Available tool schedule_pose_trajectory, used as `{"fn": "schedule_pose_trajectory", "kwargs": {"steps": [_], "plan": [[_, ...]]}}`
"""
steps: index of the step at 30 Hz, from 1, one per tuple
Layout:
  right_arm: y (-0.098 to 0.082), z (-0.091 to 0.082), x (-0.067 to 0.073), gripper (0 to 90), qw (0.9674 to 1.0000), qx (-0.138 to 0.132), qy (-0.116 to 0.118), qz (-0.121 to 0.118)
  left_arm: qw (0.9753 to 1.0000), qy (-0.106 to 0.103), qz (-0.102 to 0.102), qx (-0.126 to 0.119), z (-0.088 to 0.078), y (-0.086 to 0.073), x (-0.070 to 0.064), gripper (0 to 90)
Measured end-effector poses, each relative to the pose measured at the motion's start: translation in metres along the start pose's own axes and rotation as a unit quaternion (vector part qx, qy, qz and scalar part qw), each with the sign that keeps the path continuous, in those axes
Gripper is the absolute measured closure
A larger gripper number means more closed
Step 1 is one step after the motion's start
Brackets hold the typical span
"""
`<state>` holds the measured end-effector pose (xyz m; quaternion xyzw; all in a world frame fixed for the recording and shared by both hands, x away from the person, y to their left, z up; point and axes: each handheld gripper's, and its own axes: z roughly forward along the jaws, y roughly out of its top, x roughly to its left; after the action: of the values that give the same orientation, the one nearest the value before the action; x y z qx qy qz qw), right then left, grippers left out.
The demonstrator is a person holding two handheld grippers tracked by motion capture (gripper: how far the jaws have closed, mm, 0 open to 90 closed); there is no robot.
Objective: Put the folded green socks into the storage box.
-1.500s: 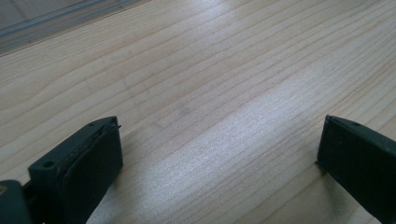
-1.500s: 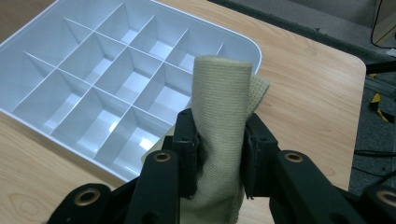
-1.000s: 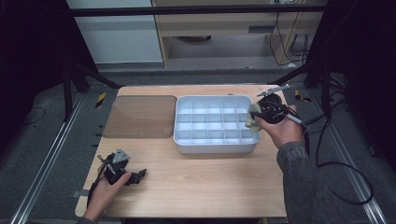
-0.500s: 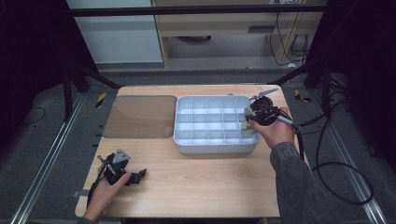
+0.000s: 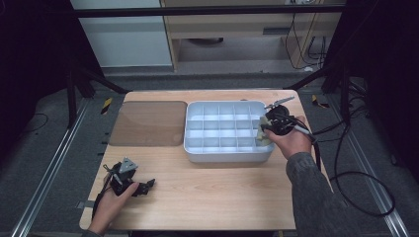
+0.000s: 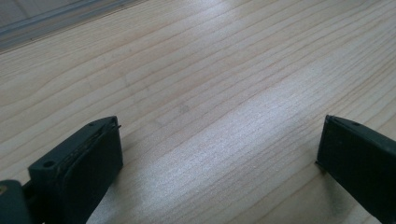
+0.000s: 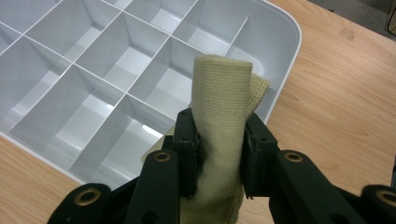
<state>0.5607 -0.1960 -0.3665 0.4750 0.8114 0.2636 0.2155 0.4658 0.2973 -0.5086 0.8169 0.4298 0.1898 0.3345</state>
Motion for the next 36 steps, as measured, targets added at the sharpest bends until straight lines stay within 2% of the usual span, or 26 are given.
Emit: {"fn": "schedule_pose_trajectory", "kwargs": {"steps": [5,11,16,19,21,36], "plan": [[-0.001,0.006,0.0,71.1,0.9999,0.012,-0.003,-0.006,1.0,0.0,0.0,0.0,0.0,0.0,0.0,0.0],[-0.01,0.02,-0.005,71.1,0.9998,0.014,-0.005,0.013,1.0,0.001,-0.001,0.0,0.0,0.0,0.0,0.0],[-0.01,0.028,-0.002,71.1,0.9998,0.014,-0.012,-0.001,1.0,0.001,-0.001,0.0,0.0,0.0,0.0,0.0],[-0.012,0.032,-0.001,71.1,0.9997,0.017,-0.015,0.002,1.0,0.0,0.0,0.0,0.0,0.0,-0.001,0.0],[-0.013,0.035,0.0,71.1,0.9996,0.02,-0.017,-0.004,1.0,0.0,0.0,0.0,0.0,0.0,-0.001,0.0],[-0.019,0.041,0.007,70.9,0.9992,0.033,-0.011,-0.018,1.0,0.0,0.0,0.0,0.0,0.0,-0.001,0.0]]}}
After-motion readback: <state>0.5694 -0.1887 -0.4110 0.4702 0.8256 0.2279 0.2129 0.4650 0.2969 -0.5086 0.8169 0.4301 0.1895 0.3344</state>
